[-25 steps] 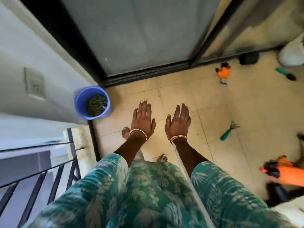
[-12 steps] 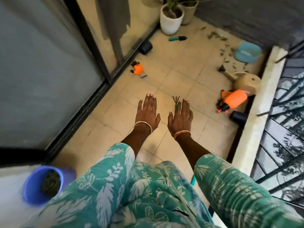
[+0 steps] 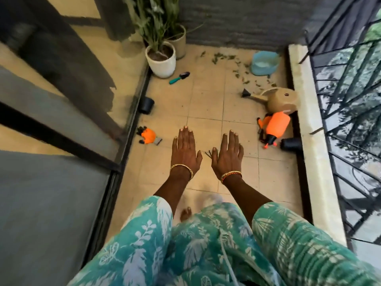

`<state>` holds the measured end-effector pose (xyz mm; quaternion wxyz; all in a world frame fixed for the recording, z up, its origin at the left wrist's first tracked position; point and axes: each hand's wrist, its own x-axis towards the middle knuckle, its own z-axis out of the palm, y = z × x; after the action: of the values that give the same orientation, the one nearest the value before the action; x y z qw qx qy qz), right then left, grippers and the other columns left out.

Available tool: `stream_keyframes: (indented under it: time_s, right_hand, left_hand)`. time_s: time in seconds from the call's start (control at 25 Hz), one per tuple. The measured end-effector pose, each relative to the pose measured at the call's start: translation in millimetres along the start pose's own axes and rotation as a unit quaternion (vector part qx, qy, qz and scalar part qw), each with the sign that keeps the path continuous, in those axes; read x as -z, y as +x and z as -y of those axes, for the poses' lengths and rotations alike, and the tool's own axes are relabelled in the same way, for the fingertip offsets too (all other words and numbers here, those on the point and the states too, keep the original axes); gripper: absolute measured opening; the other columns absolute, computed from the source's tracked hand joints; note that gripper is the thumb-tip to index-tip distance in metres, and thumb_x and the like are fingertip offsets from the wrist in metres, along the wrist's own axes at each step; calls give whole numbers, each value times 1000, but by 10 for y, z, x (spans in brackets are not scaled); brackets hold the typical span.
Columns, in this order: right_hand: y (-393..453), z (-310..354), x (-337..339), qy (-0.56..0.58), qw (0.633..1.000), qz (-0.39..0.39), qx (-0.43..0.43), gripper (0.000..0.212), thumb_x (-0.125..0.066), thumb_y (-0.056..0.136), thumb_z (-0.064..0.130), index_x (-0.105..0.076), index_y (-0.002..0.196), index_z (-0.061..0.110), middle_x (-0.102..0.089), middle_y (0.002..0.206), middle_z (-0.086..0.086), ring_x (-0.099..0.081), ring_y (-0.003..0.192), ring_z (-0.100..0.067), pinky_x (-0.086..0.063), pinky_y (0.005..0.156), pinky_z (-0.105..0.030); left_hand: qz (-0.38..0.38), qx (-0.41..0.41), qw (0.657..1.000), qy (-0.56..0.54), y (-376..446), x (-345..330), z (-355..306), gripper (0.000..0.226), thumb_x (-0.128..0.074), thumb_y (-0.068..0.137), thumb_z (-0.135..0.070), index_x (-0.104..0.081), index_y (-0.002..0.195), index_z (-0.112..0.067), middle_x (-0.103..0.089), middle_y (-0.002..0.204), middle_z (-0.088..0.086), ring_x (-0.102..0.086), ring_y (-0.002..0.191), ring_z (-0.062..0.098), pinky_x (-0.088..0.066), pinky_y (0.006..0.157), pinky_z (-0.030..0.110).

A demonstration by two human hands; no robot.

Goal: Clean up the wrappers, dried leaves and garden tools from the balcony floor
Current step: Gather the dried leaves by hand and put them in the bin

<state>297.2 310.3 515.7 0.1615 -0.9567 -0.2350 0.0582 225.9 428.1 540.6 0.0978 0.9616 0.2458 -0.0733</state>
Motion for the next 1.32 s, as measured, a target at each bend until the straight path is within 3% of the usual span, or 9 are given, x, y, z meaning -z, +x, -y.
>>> stream_keyframes:
  time_s: [0.16,0.36,0.48,0.64,1.08,1.32]
  right_hand:
    - [818,17,-93,4,999,-19,-32,69,-19,87,40,-32,142,1,-23,152,-20,-19,141,-35,-21,110,-52]
    - [2046,-75,-127,22,995,-24,-96,65,-24,89,39,-32,141,1,-26,151,-21,-22,140,-36,-23,109,-53]
    - [2736,-152,0,32,994,-1,-107,60,-35,89,32,-35,139,-1,-29,149,-23,-25,138,-38,-28,106,-53]
    - [3679,-297,211,33,991,-4,-129,60,-52,87,19,-33,140,-1,-23,150,-24,-23,139,-38,-27,109,-51]
    - [6443,-473,228,38,982,-42,-182,57,-51,90,20,-33,141,2,-27,149,-22,-25,138,-37,-24,111,-47]
    - [7575,-729,163,50,966,-21,-253,53,-44,88,25,-43,134,-2,-38,140,-27,-37,129,-43,-36,104,-53]
  left_hand:
    - [7,-33,999,18,847,123,106,74,-35,98,-37,4,150,-1,8,159,18,6,147,29,1,118,41]
    - [22,-55,998,29,2151,248,68,75,-34,97,-37,3,150,0,7,159,19,5,147,31,1,118,42]
    - [27,-63,998,16,2858,407,-90,74,-40,96,-36,-5,150,1,0,158,19,-2,147,32,-3,118,43]
    - [37,-65,997,6,3843,617,-268,73,-34,98,-38,-1,151,-2,2,160,16,3,148,28,0,118,41]
    - [71,-113,991,11,6854,872,-462,72,-31,99,-41,1,151,-2,2,160,15,0,148,28,-3,120,40]
    - [119,-165,978,42,8131,940,-623,70,-28,100,-41,1,151,-3,3,160,14,2,148,28,-1,119,40]
